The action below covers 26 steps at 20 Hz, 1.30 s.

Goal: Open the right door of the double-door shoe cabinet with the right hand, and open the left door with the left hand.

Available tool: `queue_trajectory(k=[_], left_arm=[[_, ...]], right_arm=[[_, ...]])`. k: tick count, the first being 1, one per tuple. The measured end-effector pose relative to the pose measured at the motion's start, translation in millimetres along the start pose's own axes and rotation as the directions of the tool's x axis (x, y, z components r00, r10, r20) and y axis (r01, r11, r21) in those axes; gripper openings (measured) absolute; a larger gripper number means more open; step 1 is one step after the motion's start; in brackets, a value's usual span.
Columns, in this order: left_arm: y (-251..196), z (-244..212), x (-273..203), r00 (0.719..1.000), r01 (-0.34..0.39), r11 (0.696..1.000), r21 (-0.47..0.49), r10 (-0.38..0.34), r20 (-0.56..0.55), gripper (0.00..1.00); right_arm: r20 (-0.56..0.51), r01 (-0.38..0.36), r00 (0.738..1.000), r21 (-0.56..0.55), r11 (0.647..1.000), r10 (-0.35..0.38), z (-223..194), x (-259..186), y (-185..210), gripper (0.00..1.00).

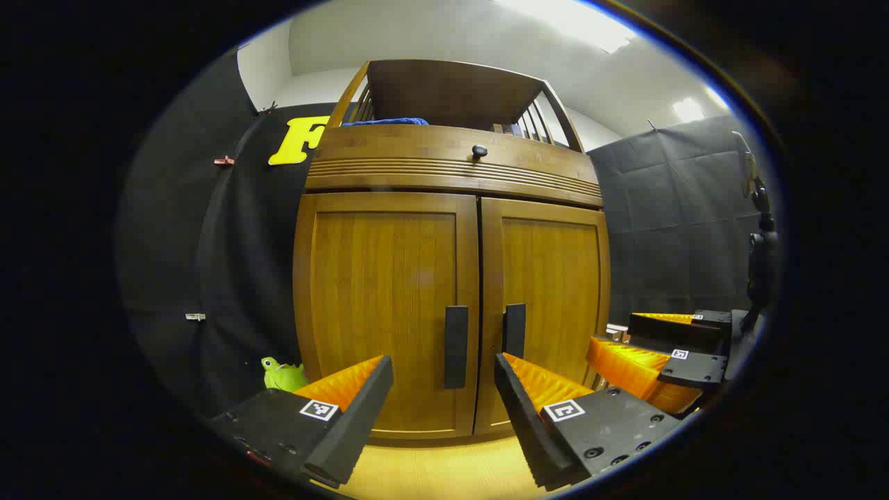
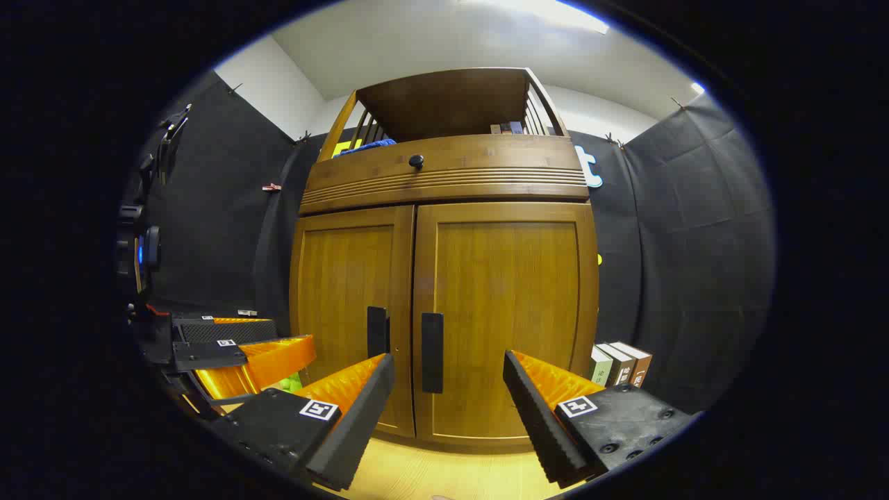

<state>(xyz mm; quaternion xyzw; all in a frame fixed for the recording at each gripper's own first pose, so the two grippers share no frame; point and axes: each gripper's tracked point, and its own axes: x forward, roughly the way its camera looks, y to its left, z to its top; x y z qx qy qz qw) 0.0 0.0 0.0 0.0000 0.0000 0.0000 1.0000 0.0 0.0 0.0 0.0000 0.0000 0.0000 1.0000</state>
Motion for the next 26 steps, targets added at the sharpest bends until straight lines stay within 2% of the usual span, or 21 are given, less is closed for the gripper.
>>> queue_trajectory(k=[1,7,8,11,18,19,20,23,26], left_arm=[[1,1,0,1.0,-0.004,1.0,0.008,0.004,0.003,0.92],[-1,14,-6,1.0,0.009,1.0,-0.014,-0.009,0.024,0.92],[0,15,-6,1.0,0.009,1.0,-0.022,-0.008,0.023,0.95],[2,18,-6,1.0,0.013,0.999,-0.035,-0.012,0.023,0.88],[5,17,-2,1.0,0.013,1.0,-0.009,-0.013,0.002,0.88],[6,15,-1,1.0,0.012,1.0,-0.002,-0.012,0.0,0.92],[6,15,0,1.0,0.011,1.0,0.007,-0.011,0.001,0.88],[7,13,3,1.0,0.009,1.0,0.022,-0.009,0.003,0.94],[9,12,5,1.0,0.007,1.0,0.024,-0.007,0.005,0.94]], right_arm=[[0.008,0.005,1.0,-0.002,1.0,-0.005,4,-2,-1,0.99],[0.052,0.008,0.999,0.016,1.0,-0.008,22,-13,-2,0.99],[0.053,0.012,0.999,0.012,1.0,-0.012,23,-14,-2,0.99],[0.047,0.014,0.999,0.008,1.0,-0.015,26,-18,1,0.99],[0.024,0.003,1.0,0.003,1.0,-0.003,20,-12,10,0.99],[0.021,0.002,1.0,0.003,1.0,-0.002,18,-10,12,0.99],[0.019,0.001,1.0,0.003,1.0,-0.001,18,-8,12,0.99],[0.012,0.001,1.0,0.003,1.0,-0.001,14,-1,14,0.99],[-0.001,-0.001,1.0,0.01,1.0,0.001,10,6,17,0.99]])
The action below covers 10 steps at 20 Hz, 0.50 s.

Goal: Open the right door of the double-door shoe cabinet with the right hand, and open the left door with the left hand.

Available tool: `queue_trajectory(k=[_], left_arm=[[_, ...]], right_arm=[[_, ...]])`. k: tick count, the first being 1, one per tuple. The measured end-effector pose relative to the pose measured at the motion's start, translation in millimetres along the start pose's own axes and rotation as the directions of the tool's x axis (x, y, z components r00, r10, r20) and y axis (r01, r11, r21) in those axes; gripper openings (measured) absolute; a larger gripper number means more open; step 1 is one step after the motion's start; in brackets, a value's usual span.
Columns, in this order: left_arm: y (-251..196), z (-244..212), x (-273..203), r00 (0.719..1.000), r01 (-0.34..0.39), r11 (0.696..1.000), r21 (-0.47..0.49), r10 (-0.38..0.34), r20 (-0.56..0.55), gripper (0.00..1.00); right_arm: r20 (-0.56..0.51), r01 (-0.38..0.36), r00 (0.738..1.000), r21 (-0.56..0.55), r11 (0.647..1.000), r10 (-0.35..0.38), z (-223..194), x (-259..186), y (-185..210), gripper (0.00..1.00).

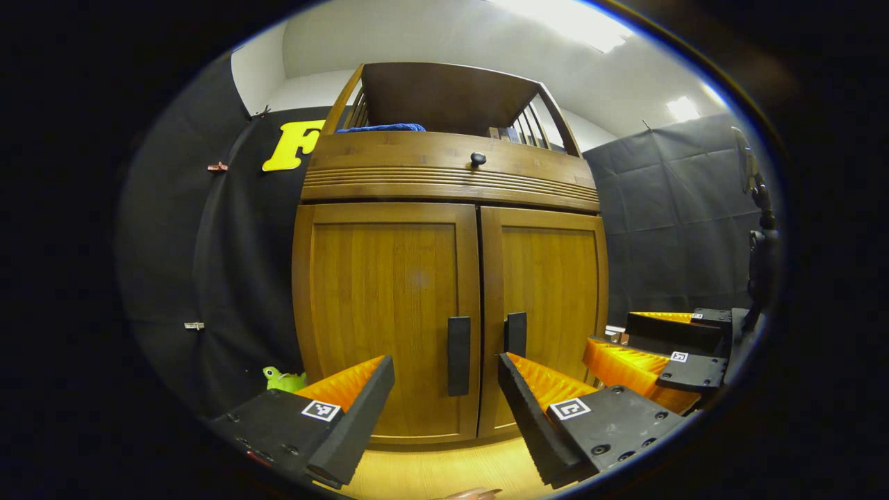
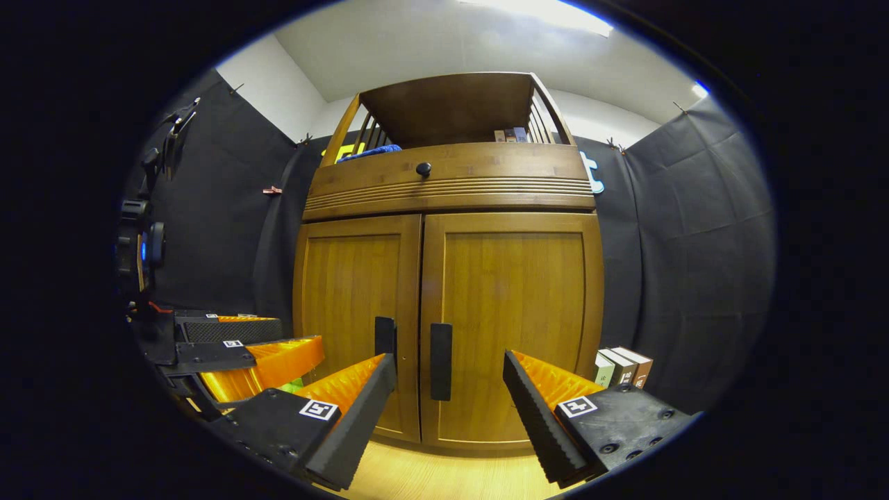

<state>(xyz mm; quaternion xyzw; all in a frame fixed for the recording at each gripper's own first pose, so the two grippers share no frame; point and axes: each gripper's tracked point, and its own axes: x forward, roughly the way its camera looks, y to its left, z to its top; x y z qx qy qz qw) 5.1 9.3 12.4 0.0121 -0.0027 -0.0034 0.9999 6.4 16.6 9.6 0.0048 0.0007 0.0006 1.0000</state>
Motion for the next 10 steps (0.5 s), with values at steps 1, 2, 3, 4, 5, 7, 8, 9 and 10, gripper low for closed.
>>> queue_trajectory(k=[1,2,3,4,5,7,8,9,10], left_arm=[[3,-1,0,1.0,-0.009,1.0,0.005,0.009,0.001,0.94],[6,-1,0,1.0,-0.017,1.0,0.008,0.017,-0.001,0.94],[7,-4,1,1.0,-0.02,1.0,0.01,0.02,-0.004,0.94],[9,-5,0,1.0,-0.02,1.0,0.011,0.02,-0.008,0.94],[11,-6,-1,1.0,-0.02,1.0,0.011,0.02,-0.009,0.94],[15,-6,-2,1.0,-0.022,1.0,0.008,0.022,-0.006,0.94],[18,-6,-4,1.0,-0.023,1.0,0.005,0.023,-0.004,0.94],[21,-5,-6,1.0,-0.027,1.0,0.0,0.027,-0.001,0.94],[24,-4,-8,1.0,-0.03,1.0,-0.006,0.03,0.003,0.94]], right_arm=[[-0.008,0.001,1.0,0.001,1.0,-0.001,-2,2,1,0.99],[-0.014,0.001,1.0,-0.001,1.0,-0.001,-4,3,2,0.99],[-0.019,0.001,1.0,-0.002,1.0,-0.002,-6,7,3,0.99],[-0.022,0.005,1.0,-0.004,1.0,-0.005,-7,10,4,0.99],[-0.025,0.01,1.0,-0.005,1.0,-0.01,-9,13,4,0.99],[-0.034,0.016,0.999,0.0,1.0,-0.016,-14,21,9,0.99],[-0.034,0.012,0.999,0.005,1.0,-0.012,-14,25,13,0.99],[-0.034,0.011,0.999,0.007,1.0,-0.011,-15,30,15,0.98],[-0.035,0.015,0.999,0.006,1.0,-0.015,-17,35,16,0.98]])
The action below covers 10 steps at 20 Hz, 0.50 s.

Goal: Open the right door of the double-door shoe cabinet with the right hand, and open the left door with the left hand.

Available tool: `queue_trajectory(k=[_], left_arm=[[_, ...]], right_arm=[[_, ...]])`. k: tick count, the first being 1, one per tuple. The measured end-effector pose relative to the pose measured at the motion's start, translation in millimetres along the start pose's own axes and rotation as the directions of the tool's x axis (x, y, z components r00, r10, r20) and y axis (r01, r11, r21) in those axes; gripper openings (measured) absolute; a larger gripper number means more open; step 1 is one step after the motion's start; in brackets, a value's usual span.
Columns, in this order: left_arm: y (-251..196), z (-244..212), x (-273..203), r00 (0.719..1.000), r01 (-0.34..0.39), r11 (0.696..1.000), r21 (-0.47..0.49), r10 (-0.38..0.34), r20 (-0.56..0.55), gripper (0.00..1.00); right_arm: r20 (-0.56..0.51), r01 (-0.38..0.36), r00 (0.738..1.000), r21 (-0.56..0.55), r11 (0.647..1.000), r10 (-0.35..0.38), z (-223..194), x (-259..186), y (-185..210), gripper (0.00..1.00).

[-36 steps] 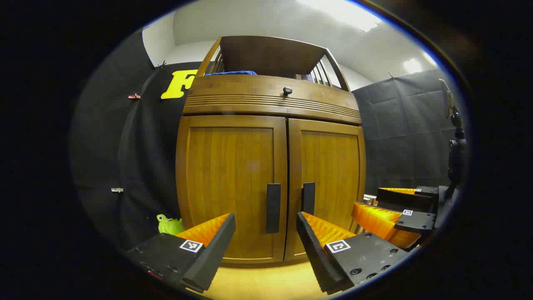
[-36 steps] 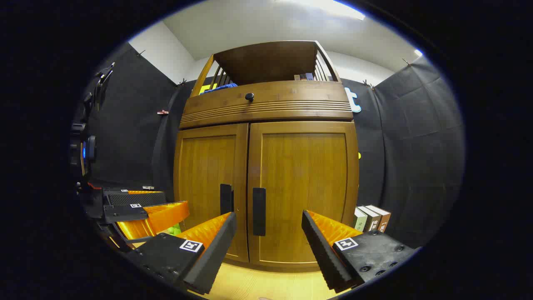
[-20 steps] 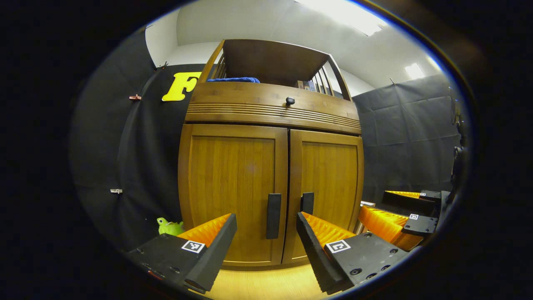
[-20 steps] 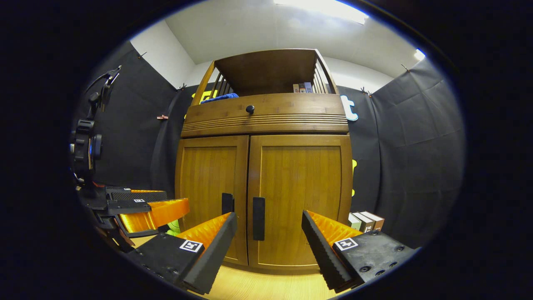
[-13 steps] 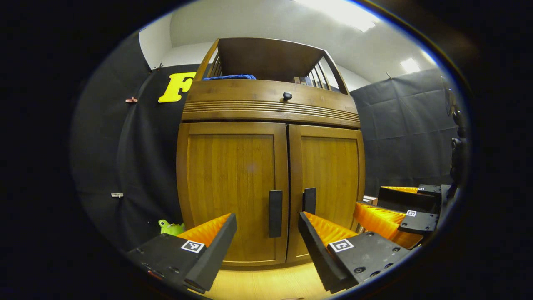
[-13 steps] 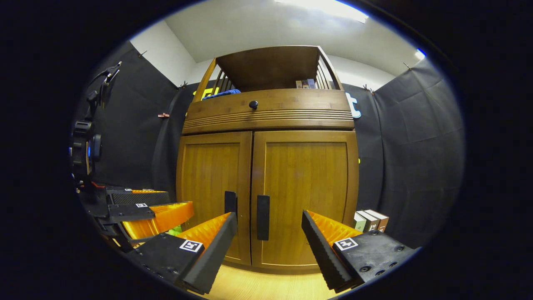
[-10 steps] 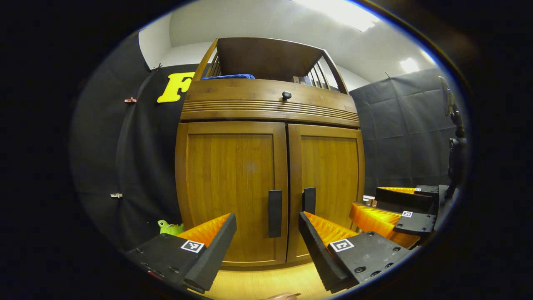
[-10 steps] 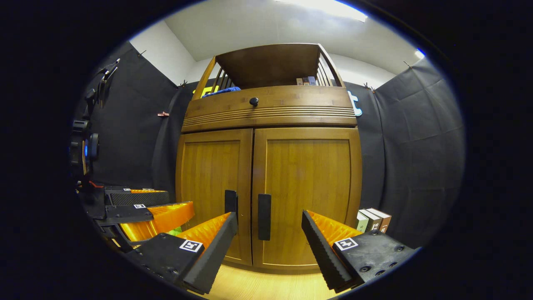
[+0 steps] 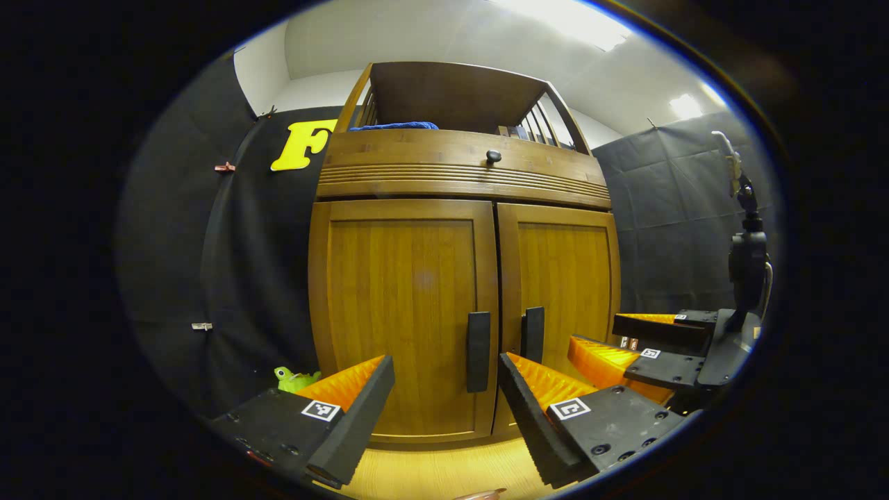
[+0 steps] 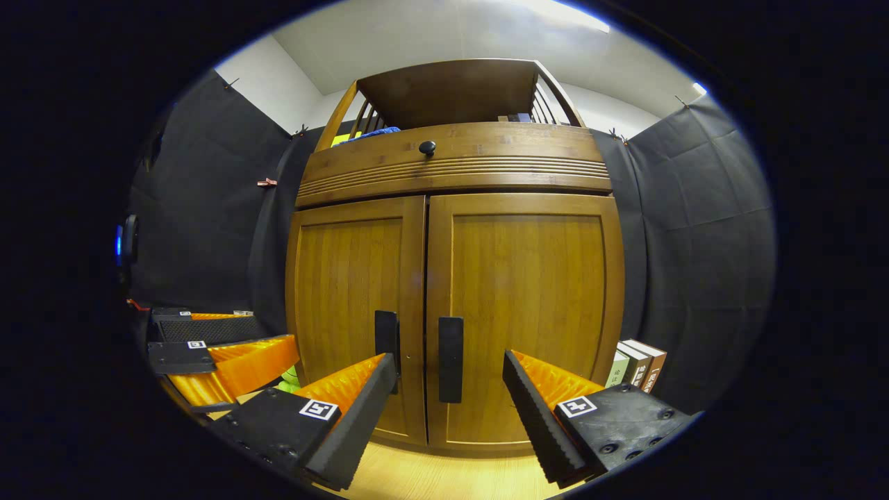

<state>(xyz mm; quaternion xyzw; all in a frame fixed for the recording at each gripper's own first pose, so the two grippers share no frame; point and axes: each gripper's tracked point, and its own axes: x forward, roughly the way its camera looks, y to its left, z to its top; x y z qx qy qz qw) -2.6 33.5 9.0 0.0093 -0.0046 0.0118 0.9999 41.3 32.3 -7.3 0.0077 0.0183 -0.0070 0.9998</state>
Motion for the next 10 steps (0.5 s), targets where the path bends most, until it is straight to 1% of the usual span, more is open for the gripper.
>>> queue_trajectory(k=[1,4,6,10], left_arm=[[3,0,-1,1.0,-0.004,1.0,-0.005,0.004,0.004,0.94],[13,4,-5,1.0,-0.022,1.0,-0.015,0.023,0.018,0.94],[19,4,-6,0.999,-0.028,0.999,-0.016,0.028,0.022,0.94],[25,5,-11,0.999,-0.028,0.999,-0.023,0.028,0.031,0.94]], right_arm=[[0.001,0.003,1.0,-0.001,1.0,-0.003,-1,5,1,1.0],[0.031,0.028,0.999,-0.015,0.999,-0.028,1,19,2,0.96],[0.048,0.052,0.998,-0.028,0.998,-0.051,-2,31,0,0.96],[0.026,0.075,0.997,-0.034,0.997,-0.074,-17,55,0,0.96]])
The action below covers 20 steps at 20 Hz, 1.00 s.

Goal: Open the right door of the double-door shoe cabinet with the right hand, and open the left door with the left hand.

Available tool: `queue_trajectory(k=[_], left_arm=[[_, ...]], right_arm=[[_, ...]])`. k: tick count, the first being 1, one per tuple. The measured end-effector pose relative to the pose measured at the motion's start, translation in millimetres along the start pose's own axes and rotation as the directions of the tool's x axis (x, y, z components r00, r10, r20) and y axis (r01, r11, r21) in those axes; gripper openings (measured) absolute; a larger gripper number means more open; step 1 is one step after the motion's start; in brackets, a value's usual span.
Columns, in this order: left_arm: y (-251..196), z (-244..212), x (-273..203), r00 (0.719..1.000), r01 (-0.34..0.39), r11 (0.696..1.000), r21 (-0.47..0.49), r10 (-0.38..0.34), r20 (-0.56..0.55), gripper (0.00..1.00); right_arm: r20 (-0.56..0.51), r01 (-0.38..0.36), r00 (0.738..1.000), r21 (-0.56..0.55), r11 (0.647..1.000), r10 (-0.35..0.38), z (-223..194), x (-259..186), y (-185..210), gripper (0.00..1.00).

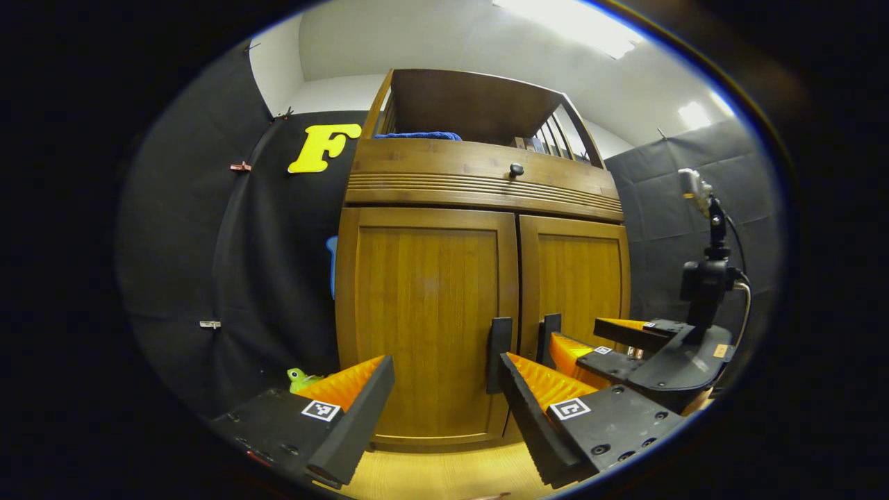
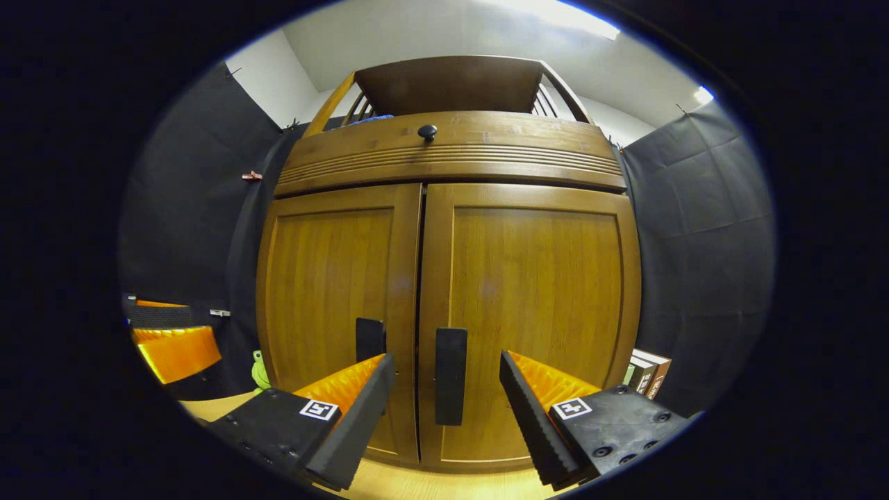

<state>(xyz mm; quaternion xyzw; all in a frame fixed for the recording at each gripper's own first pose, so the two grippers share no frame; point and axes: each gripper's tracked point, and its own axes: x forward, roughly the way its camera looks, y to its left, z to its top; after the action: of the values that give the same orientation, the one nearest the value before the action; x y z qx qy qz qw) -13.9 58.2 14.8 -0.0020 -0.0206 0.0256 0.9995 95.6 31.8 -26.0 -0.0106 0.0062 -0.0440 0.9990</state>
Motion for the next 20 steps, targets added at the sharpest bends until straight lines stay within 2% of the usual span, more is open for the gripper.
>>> queue_trajectory(k=[9,10,14,15,16,17,18,19,20], left_arm=[[17,-2,-5,1.0,-0.018,1.0,0.0,0.018,0.003,0.93],[20,-2,-4,1.0,-0.023,1.0,-0.001,0.023,0.003,0.94],[25,-7,-1,0.999,-0.032,1.0,0.0,0.032,-0.006,0.94],[27,-9,0,0.999,-0.034,0.999,0.001,0.034,-0.011,0.94],[28,-12,1,0.999,-0.037,0.999,0.003,0.037,-0.02,0.94],[30,-15,1,0.999,-0.039,0.999,0.006,0.039,-0.026,0.94],[31,-15,1,0.999,-0.043,0.999,0.007,0.043,-0.029,0.94],[32,-16,2,0.999,-0.045,0.999,0.006,0.045,-0.03,0.94],[32,-16,1,0.998,-0.047,0.999,0.004,0.047,-0.032,0.94]], right_arm=[[-0.081,0.044,0.996,-0.01,0.999,-0.044,-43,47,-4,0.92],[-0.084,0.046,0.995,-0.014,0.999,-0.048,-45,51,-5,0.88],[-0.059,0.078,0.995,-0.048,0.996,-0.081,-47,64,-8,0.8],[-0.049,0.095,0.994,-0.061,0.994,-0.098,-48,66,-11,0.74],[-0.049,0.088,0.995,-0.068,0.994,-0.091,-50,68,-10,0.6],[-0.058,0.081,0.995,-0.066,0.995,-0.085,-54,67,-7,0.54],[-0.04,0.08,0.996,-0.077,0.994,-0.084,-50,69,-4,0.43],[-0.046,0.08,0.995,-0.083,0.993,-0.084,-50,69,-5,0.4],[-0.042,0.077,0.996,-0.082,0.994,-0.08,-51,71,-6,0.28]])
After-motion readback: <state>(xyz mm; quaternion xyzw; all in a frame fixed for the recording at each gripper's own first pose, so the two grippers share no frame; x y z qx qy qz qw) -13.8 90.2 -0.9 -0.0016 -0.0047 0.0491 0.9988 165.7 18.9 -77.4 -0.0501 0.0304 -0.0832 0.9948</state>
